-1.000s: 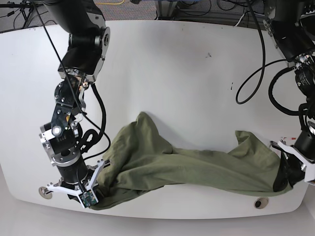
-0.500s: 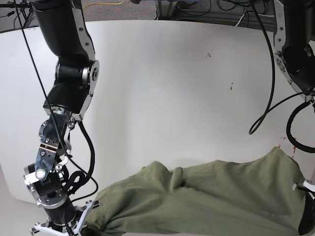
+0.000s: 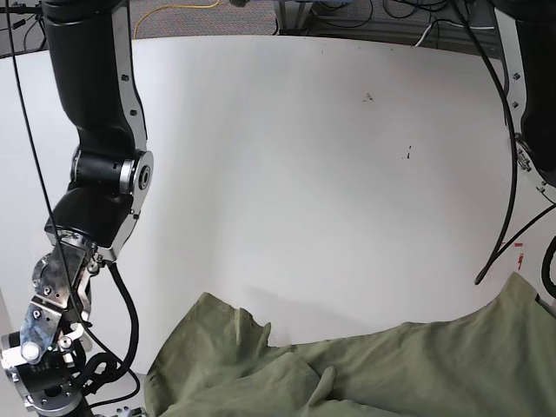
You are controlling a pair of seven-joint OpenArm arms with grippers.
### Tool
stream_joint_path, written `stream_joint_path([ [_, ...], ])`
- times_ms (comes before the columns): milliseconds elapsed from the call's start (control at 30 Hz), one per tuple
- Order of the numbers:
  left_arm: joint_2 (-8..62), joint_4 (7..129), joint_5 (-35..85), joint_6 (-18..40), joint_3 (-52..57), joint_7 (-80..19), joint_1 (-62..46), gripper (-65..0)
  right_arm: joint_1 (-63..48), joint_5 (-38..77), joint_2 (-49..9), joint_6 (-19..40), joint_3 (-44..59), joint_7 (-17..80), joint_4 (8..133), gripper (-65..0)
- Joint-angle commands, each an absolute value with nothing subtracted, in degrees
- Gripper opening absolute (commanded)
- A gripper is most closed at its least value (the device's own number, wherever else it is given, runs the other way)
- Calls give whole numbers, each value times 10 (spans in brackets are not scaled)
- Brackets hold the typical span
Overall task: Fold the T-shirt properly
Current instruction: 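Lift the shirt with both grippers and stretch it apart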
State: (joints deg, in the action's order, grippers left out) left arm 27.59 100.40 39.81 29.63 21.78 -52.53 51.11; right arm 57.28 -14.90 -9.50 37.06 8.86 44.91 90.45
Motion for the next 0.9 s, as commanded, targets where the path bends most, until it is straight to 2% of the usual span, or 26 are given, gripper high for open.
stream_joint_path([
  [0,290,1009,404,295,209,-521,522,-650,584,-149,-109,367,90,467,931,-648],
  [167,287,1014,405,297,204,-538,491,-650,524,-150,-110,381,94,479,972,-648],
  [400,287,1014,449,297,208,-547,417,-650,383,-150,-108,384,109,480,1059,-648],
  [667,290,1037,490,297,229,-548,288,-650,224,-149,-104,384,145,480,1118,-648],
  [867,291,1070,507,298,247,-549,177,-650,131,-149,-80,384,186,480,1143,-648],
])
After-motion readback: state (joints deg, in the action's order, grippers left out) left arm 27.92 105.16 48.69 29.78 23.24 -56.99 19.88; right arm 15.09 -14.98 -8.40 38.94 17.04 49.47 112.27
